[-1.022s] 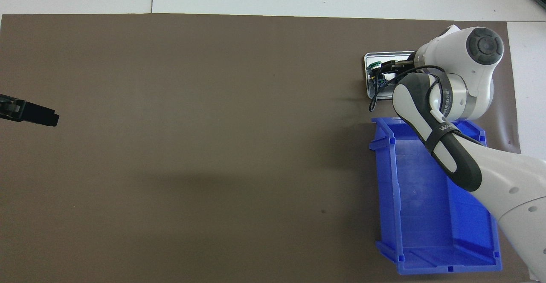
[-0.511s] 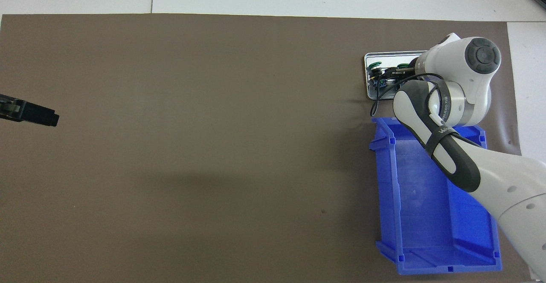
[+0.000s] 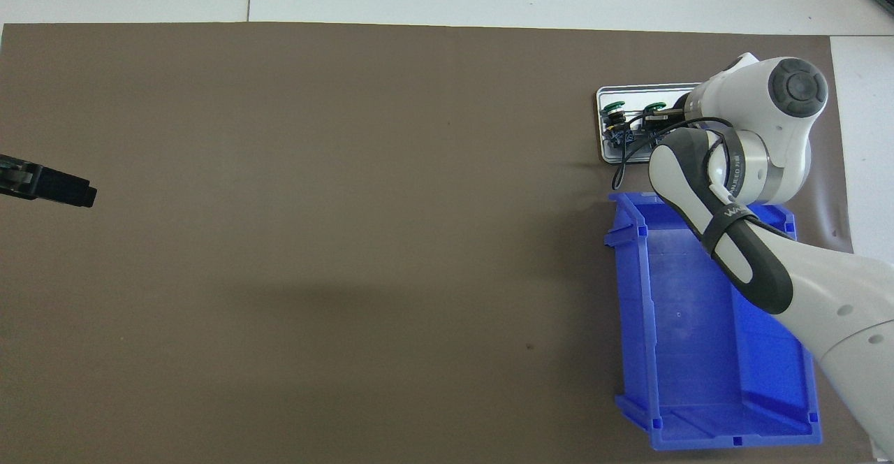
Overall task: Place and press button with both arms
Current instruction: 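Grasp the green button with the right gripper and lift it, then carry the green button with the right gripper toward the table center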
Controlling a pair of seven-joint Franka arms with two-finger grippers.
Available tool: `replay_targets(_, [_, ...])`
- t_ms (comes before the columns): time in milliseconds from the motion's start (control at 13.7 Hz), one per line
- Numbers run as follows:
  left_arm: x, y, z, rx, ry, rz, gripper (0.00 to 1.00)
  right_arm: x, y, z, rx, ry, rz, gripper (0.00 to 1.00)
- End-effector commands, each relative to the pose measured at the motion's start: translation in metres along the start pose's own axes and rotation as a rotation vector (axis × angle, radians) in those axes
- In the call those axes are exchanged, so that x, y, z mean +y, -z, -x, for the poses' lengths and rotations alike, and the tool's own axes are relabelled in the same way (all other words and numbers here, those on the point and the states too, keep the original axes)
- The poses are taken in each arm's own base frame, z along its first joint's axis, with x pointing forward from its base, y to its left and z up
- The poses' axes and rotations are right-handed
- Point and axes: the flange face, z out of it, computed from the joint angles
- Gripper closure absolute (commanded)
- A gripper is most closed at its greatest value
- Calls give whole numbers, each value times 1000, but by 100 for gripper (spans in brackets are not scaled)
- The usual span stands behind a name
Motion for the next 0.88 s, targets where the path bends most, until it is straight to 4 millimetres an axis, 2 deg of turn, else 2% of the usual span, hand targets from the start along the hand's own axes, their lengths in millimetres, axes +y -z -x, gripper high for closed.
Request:
replay_targets(0, [-1,1,9,-7,-3,-13,0,-9,46,-24,-8,-166,-8,100])
replay_targets(219, [-1,1,9,-7,-3,-13,0,-34,84,-33,12,-419,-17,100])
replay_targets(438, [-1,1,9,-7,-3,-13,0,-84,119,-24,-5,-685,-15,100])
replay_targets(584, [-1,1,9,-7,-3,-13,0,-128,130,-13,9,-862,6,100])
replay_targets(803, [-1,1,9,-8,-3,-12,0,-224,135,20,26,-1195,-1,100])
